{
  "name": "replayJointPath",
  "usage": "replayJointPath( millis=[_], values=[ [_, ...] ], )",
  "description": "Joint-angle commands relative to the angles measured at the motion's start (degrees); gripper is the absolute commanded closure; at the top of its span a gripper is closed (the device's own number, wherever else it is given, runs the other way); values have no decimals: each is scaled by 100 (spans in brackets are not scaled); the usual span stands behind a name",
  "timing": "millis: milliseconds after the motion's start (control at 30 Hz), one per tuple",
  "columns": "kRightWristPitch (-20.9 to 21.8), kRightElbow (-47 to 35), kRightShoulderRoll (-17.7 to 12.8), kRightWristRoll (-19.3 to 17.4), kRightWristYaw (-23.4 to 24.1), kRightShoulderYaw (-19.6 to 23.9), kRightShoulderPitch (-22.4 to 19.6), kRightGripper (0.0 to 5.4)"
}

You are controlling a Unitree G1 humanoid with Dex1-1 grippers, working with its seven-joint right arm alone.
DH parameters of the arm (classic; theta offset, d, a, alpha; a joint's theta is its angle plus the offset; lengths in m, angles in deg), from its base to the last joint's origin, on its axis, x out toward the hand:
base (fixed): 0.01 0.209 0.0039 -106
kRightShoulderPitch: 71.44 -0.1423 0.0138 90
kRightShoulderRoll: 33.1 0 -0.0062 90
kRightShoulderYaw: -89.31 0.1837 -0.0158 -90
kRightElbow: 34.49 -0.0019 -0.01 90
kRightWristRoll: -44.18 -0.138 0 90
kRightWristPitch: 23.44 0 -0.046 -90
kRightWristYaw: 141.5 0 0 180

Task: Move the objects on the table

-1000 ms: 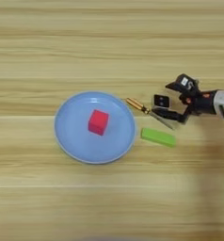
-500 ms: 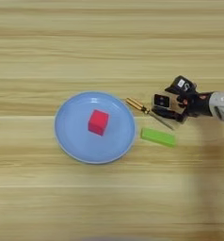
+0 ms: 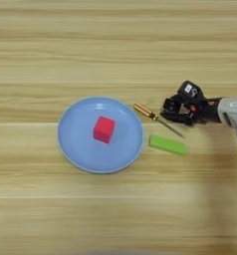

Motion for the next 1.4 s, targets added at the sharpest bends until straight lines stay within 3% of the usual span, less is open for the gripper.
replayJointPath(
  millis=[33, 900, 1400],
  values=[
    [-80, -184, -150, 43, 181, -32, -347, 277],
    [-8, -299, -146, -163, 58, 160, -507, 284],
    [421, -1206, -43, -666, -811, 359, -535, 285]
  ],
)
